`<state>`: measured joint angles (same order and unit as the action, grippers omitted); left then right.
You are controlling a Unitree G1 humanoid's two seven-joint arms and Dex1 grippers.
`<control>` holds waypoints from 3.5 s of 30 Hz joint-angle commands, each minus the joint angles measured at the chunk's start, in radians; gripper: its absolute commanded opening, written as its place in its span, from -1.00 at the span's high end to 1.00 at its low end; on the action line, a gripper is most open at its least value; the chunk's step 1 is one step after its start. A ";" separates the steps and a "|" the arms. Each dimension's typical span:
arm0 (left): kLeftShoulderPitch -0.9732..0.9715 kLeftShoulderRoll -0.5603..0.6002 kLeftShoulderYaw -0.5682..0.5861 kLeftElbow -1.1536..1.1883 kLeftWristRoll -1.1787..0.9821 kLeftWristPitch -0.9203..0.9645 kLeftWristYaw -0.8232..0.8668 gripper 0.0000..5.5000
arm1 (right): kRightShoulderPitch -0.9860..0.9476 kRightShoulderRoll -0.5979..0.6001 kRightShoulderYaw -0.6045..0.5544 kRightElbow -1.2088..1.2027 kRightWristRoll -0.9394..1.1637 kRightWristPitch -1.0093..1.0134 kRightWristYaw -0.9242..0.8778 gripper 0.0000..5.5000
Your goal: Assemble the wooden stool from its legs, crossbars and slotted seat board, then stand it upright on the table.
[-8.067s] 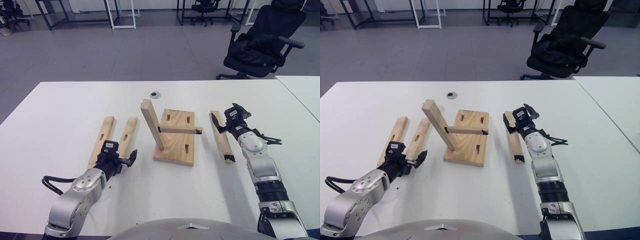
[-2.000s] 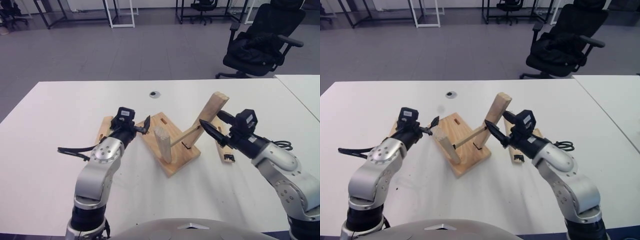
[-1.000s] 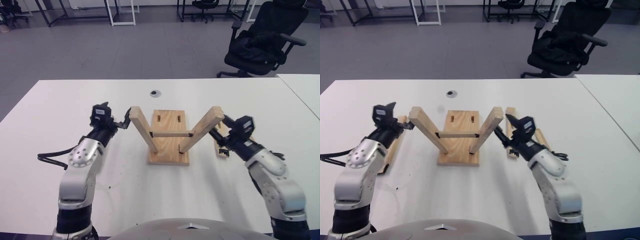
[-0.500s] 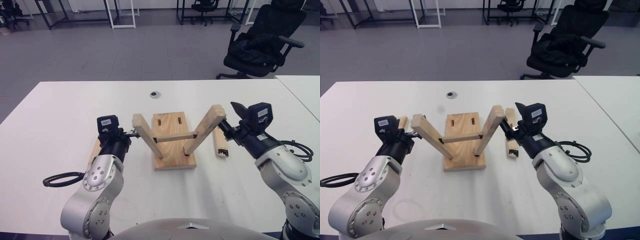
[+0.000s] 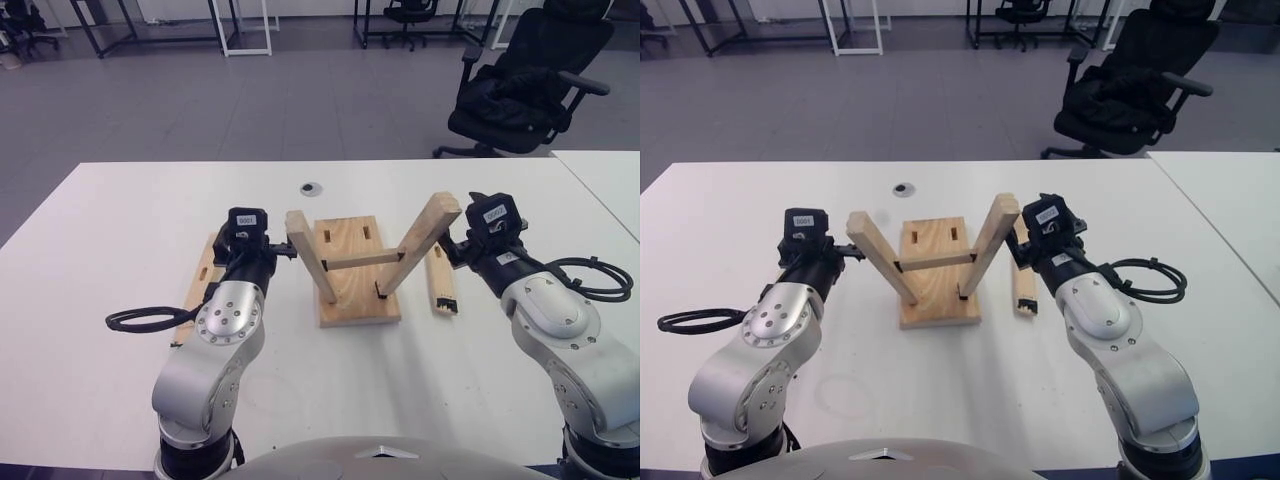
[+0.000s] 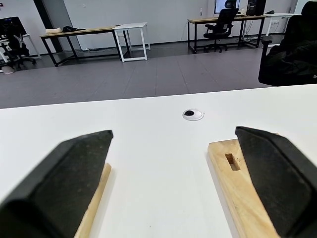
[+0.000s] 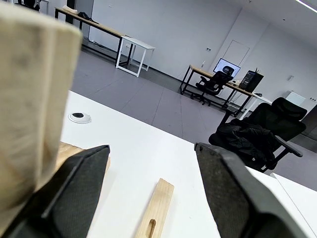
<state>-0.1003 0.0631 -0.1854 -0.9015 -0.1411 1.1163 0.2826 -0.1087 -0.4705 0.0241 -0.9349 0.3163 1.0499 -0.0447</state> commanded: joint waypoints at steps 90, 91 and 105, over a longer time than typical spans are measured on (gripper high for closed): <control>-0.503 0.336 0.032 1.779 0.106 -1.253 -0.999 -0.67 | -0.309 -0.067 0.253 1.142 -0.252 -1.001 1.222 -0.17; -0.503 0.366 0.049 1.766 0.107 -1.267 -0.995 -0.67 | -0.334 -0.080 0.215 1.144 -0.236 -0.977 1.212 -0.17; 0.163 0.591 0.152 0.647 -0.032 -0.838 -1.030 -0.67 | -0.403 -0.029 0.135 1.419 -0.291 -1.055 0.984 -0.17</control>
<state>0.0301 0.6425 -0.0191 -0.2029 -0.1846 0.2346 -0.7526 -0.4603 -0.5369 0.1586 0.4247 0.0524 0.0260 0.9961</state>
